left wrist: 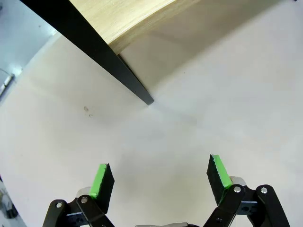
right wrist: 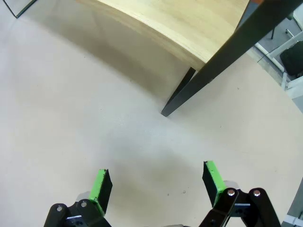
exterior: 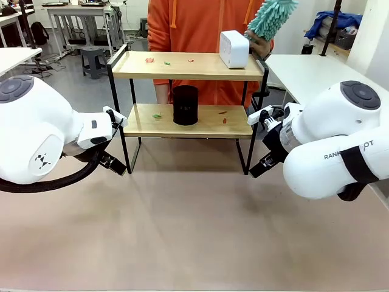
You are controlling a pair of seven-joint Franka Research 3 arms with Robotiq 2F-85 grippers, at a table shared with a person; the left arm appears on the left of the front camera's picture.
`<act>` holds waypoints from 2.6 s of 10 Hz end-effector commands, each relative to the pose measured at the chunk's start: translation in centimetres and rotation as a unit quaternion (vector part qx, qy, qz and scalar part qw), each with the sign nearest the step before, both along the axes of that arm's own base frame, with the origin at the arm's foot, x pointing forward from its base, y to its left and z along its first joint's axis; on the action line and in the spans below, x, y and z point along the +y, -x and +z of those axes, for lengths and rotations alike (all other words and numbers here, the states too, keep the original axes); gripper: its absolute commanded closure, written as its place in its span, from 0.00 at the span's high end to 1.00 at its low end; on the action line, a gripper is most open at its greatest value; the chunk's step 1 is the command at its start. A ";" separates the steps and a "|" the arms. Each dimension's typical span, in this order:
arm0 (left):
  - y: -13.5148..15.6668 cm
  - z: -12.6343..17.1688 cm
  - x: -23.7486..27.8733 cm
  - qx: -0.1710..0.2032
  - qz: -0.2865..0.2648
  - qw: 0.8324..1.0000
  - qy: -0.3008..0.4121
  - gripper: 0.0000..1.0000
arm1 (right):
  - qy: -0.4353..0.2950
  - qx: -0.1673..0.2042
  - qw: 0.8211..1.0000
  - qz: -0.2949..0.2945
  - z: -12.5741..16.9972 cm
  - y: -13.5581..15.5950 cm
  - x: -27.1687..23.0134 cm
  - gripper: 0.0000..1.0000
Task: Clean the shelf.
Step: Pick up the Duster from the human.
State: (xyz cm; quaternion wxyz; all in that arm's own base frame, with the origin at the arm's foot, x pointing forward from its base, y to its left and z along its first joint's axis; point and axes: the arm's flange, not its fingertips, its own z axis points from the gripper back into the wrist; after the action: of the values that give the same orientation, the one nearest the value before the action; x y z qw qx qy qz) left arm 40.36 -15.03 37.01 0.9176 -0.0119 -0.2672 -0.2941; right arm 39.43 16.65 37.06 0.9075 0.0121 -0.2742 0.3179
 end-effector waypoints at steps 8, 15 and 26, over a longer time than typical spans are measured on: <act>7.4 9.9 10.6 0.110 -0.010 0.973 0.205 1.00 | -0.225 0.190 0.952 -0.085 10.5 6.0 -13.6 1.00; 8.9 2.6 29.5 0.065 0.208 0.745 0.630 1.00 | -0.491 0.200 0.839 -0.120 8.8 12.9 -33.7 1.00; 11.7 8.0 34.4 0.042 0.118 0.803 0.583 1.00 | -0.469 0.225 0.844 -0.130 10.0 10.5 -31.1 1.00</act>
State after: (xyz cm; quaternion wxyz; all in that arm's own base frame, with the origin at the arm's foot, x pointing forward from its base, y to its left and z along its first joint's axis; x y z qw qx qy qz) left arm 28.56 19.47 44.89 0.7826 -0.5225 -0.3362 0.0376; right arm 26.75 -16.32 45.92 0.8590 0.4760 -0.1880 0.0138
